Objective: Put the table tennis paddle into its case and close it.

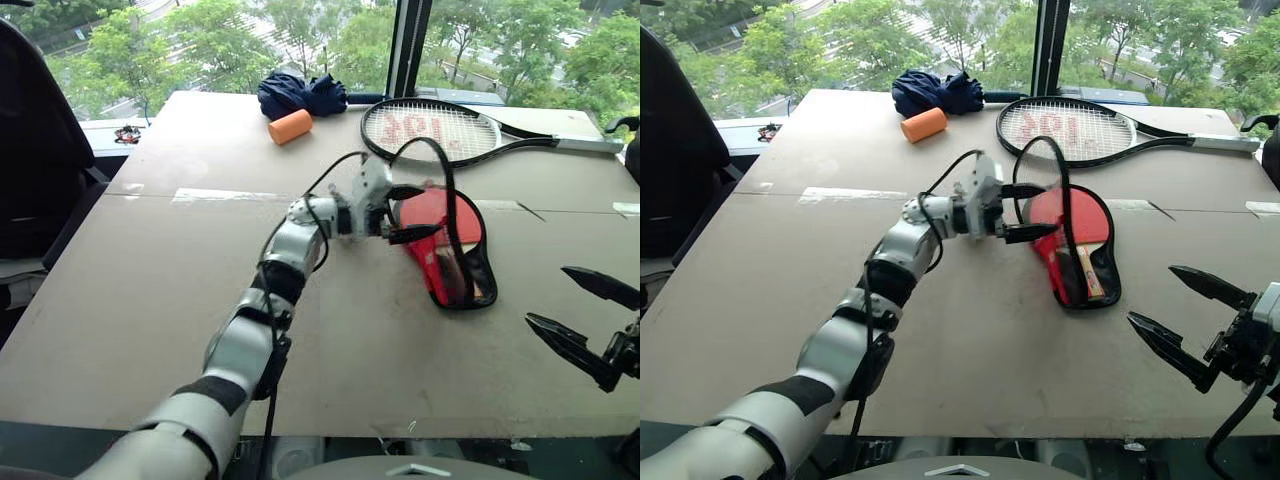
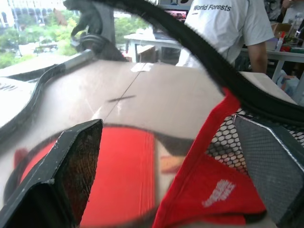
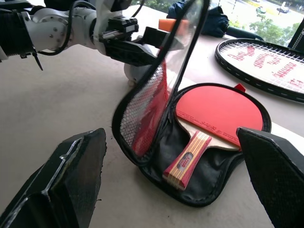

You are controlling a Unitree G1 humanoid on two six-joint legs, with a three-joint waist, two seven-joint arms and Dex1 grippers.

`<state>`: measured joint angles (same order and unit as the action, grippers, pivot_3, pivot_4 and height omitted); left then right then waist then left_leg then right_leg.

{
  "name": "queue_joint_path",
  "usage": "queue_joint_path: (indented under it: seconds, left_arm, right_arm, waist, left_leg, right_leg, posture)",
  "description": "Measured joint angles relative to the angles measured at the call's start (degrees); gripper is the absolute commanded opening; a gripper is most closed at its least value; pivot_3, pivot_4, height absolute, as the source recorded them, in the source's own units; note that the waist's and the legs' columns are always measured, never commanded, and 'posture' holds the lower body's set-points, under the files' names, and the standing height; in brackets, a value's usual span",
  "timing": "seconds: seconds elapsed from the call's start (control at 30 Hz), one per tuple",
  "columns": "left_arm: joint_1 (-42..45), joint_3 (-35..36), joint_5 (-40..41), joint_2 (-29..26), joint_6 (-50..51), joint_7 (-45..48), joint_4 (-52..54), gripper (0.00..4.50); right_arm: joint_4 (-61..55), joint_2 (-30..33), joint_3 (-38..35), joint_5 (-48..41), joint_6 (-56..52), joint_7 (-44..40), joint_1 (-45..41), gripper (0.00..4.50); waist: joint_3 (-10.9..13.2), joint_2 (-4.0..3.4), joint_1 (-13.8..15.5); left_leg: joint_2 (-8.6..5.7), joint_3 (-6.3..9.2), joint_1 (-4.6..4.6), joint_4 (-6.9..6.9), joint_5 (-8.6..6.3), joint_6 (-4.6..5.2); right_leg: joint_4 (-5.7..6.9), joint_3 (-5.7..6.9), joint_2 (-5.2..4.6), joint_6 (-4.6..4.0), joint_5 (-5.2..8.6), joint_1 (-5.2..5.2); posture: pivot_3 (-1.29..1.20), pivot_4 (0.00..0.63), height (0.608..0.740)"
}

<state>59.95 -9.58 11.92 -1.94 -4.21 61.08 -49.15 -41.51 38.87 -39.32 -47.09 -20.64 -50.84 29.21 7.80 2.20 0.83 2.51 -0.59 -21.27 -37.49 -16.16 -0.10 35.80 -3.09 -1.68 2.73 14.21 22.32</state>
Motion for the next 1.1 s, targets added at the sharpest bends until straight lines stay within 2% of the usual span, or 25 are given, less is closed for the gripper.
queue_joint_path:
  seconds: [0.1, 0.27, 0.37, 0.47, 0.6, 0.63, 0.7, 0.87, 1.0, 1.1]
  left_arm:
    - [7.1, -0.1, -4.3, 4.4, -4.9, -7.9, -8.9, 4.5]
    - [7.2, 0.6, -6.2, 4.7, -7.6, -11.5, -12.3, 4.5]
    - [4.4, 2.6, -4.8, 3.3, -6.6, -10.0, -8.5, 4.5]
    - [-3.0, 4.6, 1.7, -0.7, 2.4, -5.0, 9.5, 4.5]
    - [-12.2, 5.0, 8.9, -10.6, 16.1, 0.3, 33.1, 4.5]
    - [-15.5, 5.1, 11.0, -15.0, 20.4, 1.9, 39.5, 4.5]
    - [-17.5, 5.8, 12.7, -18.2, 24.0, 2.9, 43.9, 4.5]
    - [-20.9, 10.0, 18.8, -32.1, 34.5, 6.2, 55.3, 4.5]
    - [-22.8, 11.6, 23.3, -43.1, 41.6, 10.7, 61.0, 4.5]
    - [-23.0, 12.7, 25.1, -47.4, 43.8, 12.8, 62.7, 4.5]
  right_arm:
    - [-1.2, 0.2, 1.1, -0.5, -1.2, 2.1, -1.5, 4.45]
    - [-1.2, 0.5, 1.2, -0.9, -2.5, 5.0, -2.5, 4.45]
    - [-1.2, 0.5, 1.9, -0.5, -2.8, 6.8, -3.7, 4.45]
    - [-0.6, 0.9, 6.4, 2.5, -4.3, 10.6, -7.7, 4.45]
    - [2.2, 0.4, 12.7, 4.2, -8.0, 15.3, -12.5, 4.45]
    - [3.9, -0.8, 14.6, 4.5, -8.8, 17.2, -15.2, 4.45]
    - [6.2, -1.1, 16.2, 5.7, -9.9, 19.1, -17.4, 4.45]
    - [16.8, -0.4, 21.3, 10.8, -15.7, 24.3, -27.5, 4.45]
    - [25.7, -0.9, 24.0, 9.4, -26.0, 26.5, -37.6, 4.45]
    - [33.5, -1.9, 23.9, 9.2, -30.9, 28.2, -42.6, 4.45]
  waist:
    - [0.0, -0.07, -0.2]
    - [-0.1, -0.3, -0.3]
    - [-0.1, -0.35, -0.2]
    - [-0.1, -0.51, -0.8]
    - [-0.2, -0.68, -1.4]
    - [-0.2, -0.69, -1.7]
    - [-0.1, -0.76, -1.4]
    - [0.0, -0.78, -1.2]
    - [0.0, -0.78, -1.5]
    - [0.1, -0.78, -1.3]
  left_leg:
    - [-0.19, 0.24, -0.29, 0.02, -0.15, 0.26]
    - [-0.22, 0.73, -0.29, 0.06, -0.16, 0.28]
    - [-0.23, 0.95, -0.29, 0.04, -0.16, 0.27]
    - [-0.22, 0.99, -0.27, 0.03, -0.15, 0.25]
    - [-0.21, 1.04, 0.11, 0.04, -0.14, 0.25]
    - [-0.21, 1.03, 0.18, 0.06, -0.14, 0.25]
    - [-0.24, 1.04, 0.25, 0.04, -0.14, 0.25]
    - [-0.28, 0.97, 0.3, -0.02, -0.14, 0.25]
    - [-0.28, 0.94, 0.32, 0.04, -0.14, 0.25]
    - [-0.27, 0.99, 0.3, 0.08, -0.14, 0.25]
  right_leg:
    - [-0.05, -0.12, 0.01, 0.3, -0.07, 0.0]
    - [0.02, 0.06, 0.14, 0.36, -0.04, 0.04]
    - [0.09, 0.1, 0.22, 0.35, -0.05, 0.04]
    - [0.14, 0.02, 0.28, 0.34, -0.06, 0.04]
    - [0.2, 0.03, 0.28, 0.34, -0.06, -0.02]
    - [0.21, 0.01, 0.28, 0.34, -0.06, -0.05]
    - [0.2, 0.04, 0.25, 0.33, -0.05, -0.15]
    - [0.18, -0.04, 0.22, 0.1, 0.08, -0.19]
    - [0.16, -0.07, 0.24, 0.11, 0.08, -0.2]
    - [0.12, -0.02, 0.24, 0.11, 0.09, -0.19]
  posture:
    - [0.0, 0.15, 0.74]
    - [0.0, 0.15, 0.74]
    - [0.0, 0.15, 0.74]
    - [0.0, 0.15, 0.74]
    - [0.0, 0.15, 0.74]
    - [0.0, 0.15, 0.74]
    - [0.0, 0.15, 0.74]
    - [0.0, 0.15, 0.74]
    - [0.0, 0.15, 0.74]
    - [0.0, 0.15, 0.74]
